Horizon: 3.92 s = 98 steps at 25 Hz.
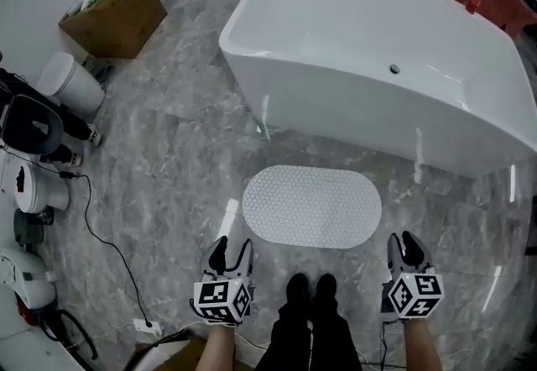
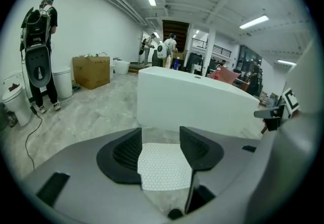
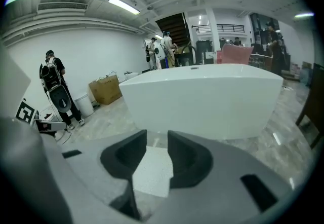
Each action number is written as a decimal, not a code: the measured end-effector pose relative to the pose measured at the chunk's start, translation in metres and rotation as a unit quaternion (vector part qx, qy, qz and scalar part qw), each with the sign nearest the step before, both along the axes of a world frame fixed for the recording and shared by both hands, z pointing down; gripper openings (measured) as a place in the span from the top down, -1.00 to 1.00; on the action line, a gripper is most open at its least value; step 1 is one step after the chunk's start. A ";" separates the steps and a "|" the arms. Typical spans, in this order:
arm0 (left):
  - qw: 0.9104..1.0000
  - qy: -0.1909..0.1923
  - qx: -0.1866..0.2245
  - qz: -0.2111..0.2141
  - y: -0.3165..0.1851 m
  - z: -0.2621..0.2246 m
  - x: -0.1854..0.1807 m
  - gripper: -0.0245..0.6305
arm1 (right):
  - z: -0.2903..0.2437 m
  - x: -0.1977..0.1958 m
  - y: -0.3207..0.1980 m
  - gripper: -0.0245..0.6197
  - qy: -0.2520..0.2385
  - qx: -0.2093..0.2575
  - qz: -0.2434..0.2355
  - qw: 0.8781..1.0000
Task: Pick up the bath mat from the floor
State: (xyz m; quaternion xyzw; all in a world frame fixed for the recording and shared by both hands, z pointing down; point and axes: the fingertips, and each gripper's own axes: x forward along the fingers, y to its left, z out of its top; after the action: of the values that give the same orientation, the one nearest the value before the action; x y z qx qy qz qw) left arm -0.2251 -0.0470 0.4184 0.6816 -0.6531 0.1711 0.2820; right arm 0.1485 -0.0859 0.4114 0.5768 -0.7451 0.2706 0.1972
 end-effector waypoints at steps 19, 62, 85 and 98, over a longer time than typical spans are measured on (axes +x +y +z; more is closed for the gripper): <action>0.999 -0.017 -0.029 -0.017 -0.077 0.365 -0.036 0.21 | 0.353 -0.009 -0.089 0.52 0.026 -0.004 -0.033 0.999; 0.985 -0.029 -0.152 -0.074 -0.119 0.581 -0.121 -0.03 | 0.490 -0.024 -0.142 0.52 -0.006 -0.001 -0.037 0.999; 0.985 -0.052 -0.161 0.032 -0.125 0.543 -0.033 0.87 | 0.510 0.019 -0.113 0.52 -0.013 -0.047 0.017 0.999; 0.976 0.069 -0.153 0.141 -0.141 0.513 0.081 0.87 | 0.533 0.122 -0.078 0.52 0.047 -0.094 0.115 0.988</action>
State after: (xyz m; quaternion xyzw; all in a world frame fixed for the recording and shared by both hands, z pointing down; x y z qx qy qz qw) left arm -0.1438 -0.1884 0.9310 0.7256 -0.4960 0.2596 0.4003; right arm 0.2709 -0.1641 0.9447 0.6499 -0.6349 0.3326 0.2528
